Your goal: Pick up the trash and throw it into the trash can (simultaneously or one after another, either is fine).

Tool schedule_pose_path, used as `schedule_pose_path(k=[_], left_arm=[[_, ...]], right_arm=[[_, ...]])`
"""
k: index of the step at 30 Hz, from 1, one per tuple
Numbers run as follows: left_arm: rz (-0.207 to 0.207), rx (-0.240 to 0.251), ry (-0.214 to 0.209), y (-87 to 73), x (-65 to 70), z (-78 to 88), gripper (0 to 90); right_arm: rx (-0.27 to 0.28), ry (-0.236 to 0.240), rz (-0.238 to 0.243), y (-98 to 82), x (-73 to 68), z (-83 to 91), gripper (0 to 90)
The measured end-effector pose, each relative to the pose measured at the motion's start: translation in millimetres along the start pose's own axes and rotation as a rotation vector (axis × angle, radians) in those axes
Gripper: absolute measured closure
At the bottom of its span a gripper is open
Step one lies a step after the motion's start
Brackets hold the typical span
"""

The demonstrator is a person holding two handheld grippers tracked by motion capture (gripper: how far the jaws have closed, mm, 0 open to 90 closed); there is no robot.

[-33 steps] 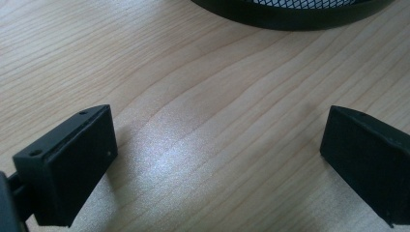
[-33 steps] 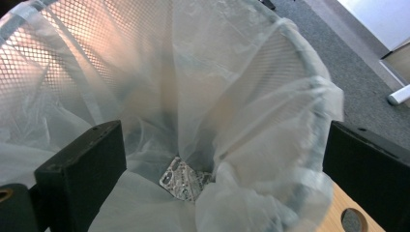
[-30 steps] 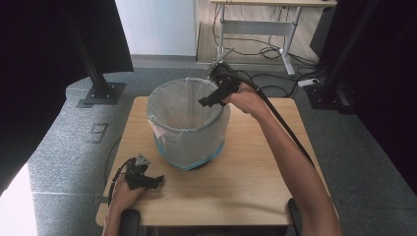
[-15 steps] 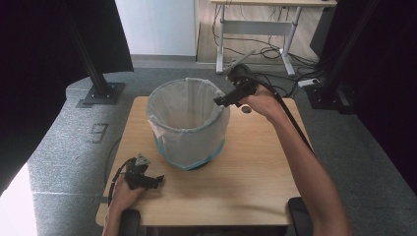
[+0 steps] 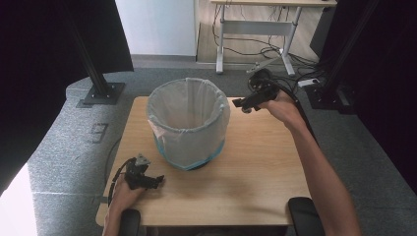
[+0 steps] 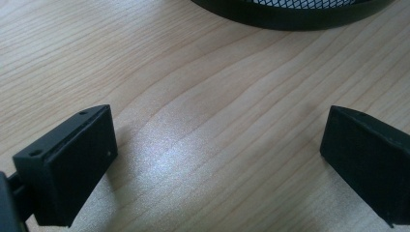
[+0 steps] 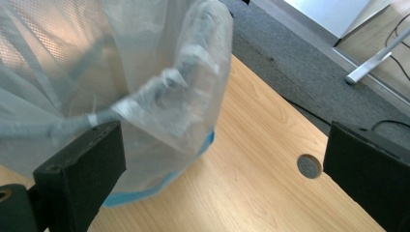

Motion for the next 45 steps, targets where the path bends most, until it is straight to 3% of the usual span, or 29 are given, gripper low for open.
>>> schedule_pose_path(k=[25,41,45], left_arm=[[0.000,0.000,0.000,0.0,0.0,0.0,0.0],[0.002,-0.001,0.002,0.1,0.1,-0.1,0.0],[0.003,-0.001,0.002,0.2,0.1,-0.1,0.0]], right_arm=[[0.058,-0.032,-0.053,-57.9,39.9,20.7,2.4],[0.076,-0.040,-0.117,-114.3,62.2,15.5,3.5],[0.075,-0.060,-0.126,-131.3,67.8,11.1,3.7]])
Point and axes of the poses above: each handheld gripper's, and its own axes: z roughly backward along the jaws, y roughly out of its top, x roughly to its right, the point moved 7 cm from there along -z, roughly forward along the jaws, and after that the axes turned 15 degrees about -z, right-handed, at the moved point
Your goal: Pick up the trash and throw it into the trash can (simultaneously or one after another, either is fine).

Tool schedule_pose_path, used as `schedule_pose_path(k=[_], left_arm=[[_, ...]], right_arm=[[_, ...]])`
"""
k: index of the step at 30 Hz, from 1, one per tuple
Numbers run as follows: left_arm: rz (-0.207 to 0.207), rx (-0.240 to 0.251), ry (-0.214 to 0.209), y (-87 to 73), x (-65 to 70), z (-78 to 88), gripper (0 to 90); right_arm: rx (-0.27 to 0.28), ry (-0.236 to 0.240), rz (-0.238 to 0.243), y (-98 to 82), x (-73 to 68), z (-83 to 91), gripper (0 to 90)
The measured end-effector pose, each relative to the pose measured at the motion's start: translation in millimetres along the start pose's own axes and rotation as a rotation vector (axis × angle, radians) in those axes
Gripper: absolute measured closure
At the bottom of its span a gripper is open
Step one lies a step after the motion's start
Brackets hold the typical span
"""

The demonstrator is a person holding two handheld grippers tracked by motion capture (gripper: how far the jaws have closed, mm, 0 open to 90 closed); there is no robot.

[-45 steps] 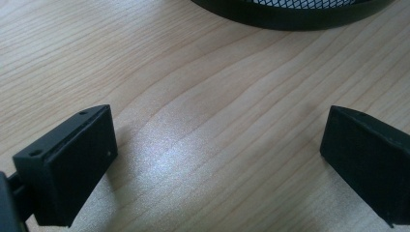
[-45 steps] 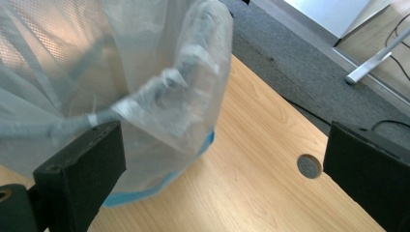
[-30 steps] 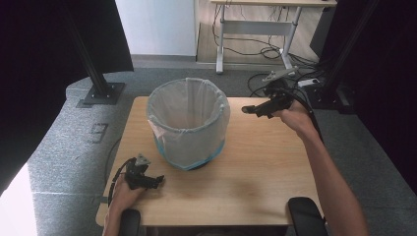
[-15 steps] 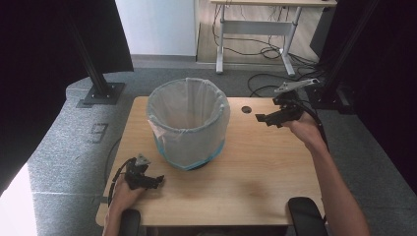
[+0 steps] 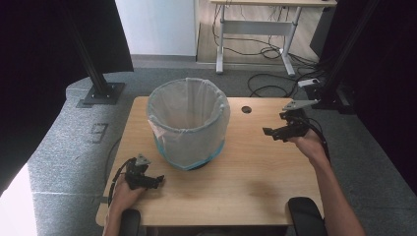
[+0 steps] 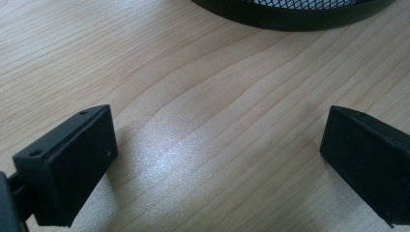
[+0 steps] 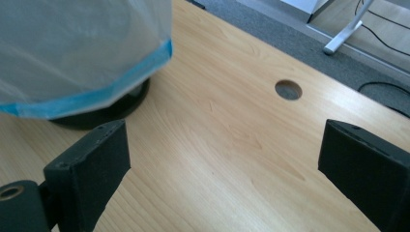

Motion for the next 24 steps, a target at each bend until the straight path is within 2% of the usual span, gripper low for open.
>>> schedule_pose_path(k=[5,11,14,24], left_arm=[[0.001,-0.001,0.002,0.0,0.1,0.0,0.0],[0.002,-0.001,0.003,0.1,0.1,-0.1,0.0],[0.003,-0.001,0.004,0.1,0.2,-0.1,0.0],[0.003,0.000,0.005,0.2,0.3,-0.2,0.0]], right_arm=[[-0.008,-0.015,0.000,-23.6,7.4,-6.8,3.8],[-0.002,-0.030,-0.028,-53.8,16.4,-14.4,3.7],[-0.006,-0.045,-0.021,-66.6,19.4,-18.2,3.7],[-0.026,-0.058,-0.040,-113.4,22.9,-35.2,3.5]])
Point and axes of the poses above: each handheld gripper's, and its own axes: z roughly backward along the jaws, y roughly out of its top, x roughly to its right, the point moved 7 cm from there along -z, roughly forward along the jaws, and after that the axes turned 15 degrees about -z, right-handed, at the moved point
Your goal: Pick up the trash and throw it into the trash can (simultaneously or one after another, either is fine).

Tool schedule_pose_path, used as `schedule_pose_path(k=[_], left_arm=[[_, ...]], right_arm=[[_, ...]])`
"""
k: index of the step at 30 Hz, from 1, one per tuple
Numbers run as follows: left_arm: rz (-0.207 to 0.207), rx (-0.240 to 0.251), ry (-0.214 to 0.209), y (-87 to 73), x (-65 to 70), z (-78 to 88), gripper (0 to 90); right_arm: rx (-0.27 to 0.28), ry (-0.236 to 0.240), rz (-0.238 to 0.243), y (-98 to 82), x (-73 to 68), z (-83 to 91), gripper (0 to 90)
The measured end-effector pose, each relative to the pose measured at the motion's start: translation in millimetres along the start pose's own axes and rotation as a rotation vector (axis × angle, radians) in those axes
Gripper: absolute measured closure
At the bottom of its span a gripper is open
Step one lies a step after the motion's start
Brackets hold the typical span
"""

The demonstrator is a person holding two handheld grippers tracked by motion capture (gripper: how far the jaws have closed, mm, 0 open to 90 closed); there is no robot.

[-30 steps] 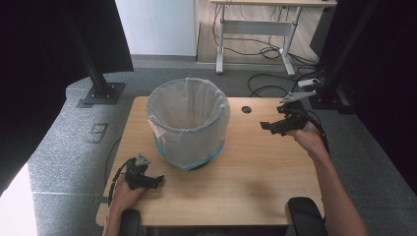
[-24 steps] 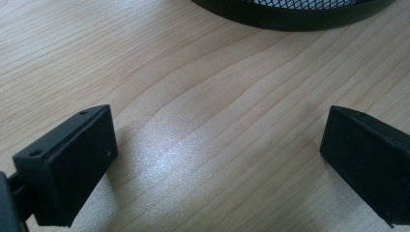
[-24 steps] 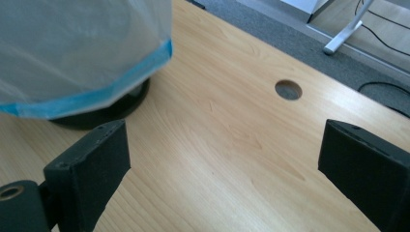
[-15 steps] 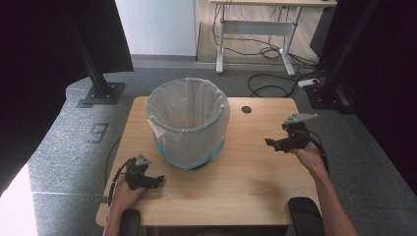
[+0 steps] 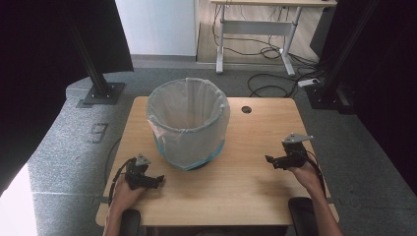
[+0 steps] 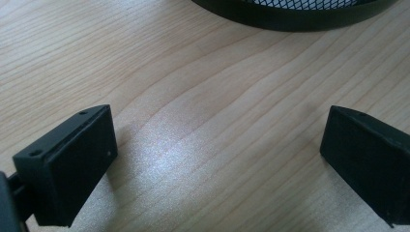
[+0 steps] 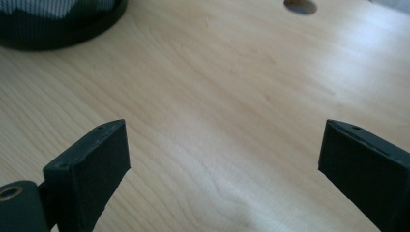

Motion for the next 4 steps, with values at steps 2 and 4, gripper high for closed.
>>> schedule_pose_path(k=[2,4], left_arm=[[0.000,0.001,-0.001,0.1,0.1,0.0,0.0],[0.000,0.000,-0.001,0.1,0.0,0.0,0.0]], right_arm=[[-0.010,-0.004,-0.006,-8.5,0.8,-3.7,3.1],[-0.017,-0.004,-0.008,-15.7,1.8,-6.8,2.8]])
Point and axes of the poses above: each handheld gripper's, and its own axes: z roughly backward along the jaws, y roughly out of its top, x roughly to its right, the point moved 7 cm from there along -z, roughly forward along the jaws, and after that the axes turned 15 degrees about -z, right-handed, at the moved point
